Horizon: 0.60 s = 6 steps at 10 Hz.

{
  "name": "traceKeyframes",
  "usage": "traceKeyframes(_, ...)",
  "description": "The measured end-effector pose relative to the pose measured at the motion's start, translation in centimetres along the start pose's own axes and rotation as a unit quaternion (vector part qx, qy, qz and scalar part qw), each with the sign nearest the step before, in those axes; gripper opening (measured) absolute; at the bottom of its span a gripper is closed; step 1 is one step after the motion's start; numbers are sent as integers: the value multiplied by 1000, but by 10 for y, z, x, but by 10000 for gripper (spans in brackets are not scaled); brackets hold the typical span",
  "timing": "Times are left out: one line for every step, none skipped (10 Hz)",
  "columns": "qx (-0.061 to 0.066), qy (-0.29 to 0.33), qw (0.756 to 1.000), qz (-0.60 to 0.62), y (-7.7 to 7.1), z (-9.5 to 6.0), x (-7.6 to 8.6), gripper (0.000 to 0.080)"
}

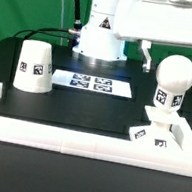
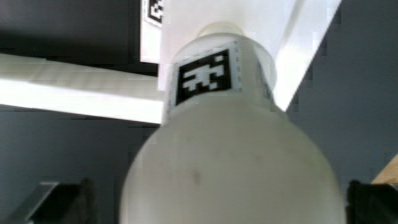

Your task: Assemble lamp

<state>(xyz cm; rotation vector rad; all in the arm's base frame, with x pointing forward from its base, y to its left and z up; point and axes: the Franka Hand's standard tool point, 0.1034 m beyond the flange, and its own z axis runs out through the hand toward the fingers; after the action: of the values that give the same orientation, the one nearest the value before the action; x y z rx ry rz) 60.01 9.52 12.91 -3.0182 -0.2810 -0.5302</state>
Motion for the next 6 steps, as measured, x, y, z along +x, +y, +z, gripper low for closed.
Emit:
traceKeyframes(2, -18, 1000, 1, 0, 4, -6, 699)
traceKeyframes(8, -54, 998, 2, -1, 5, -12, 699)
traceKeyframes(18, -100, 995, 3, -3, 5, -13, 699)
traceKeyframes(25, -130, 991, 2, -5, 4, -9, 699)
traceKeyframes(31, -153, 988, 2, -7, 4, -7, 699)
traceKeyframes(41, -203, 978, 1, -10, 3, -9, 699)
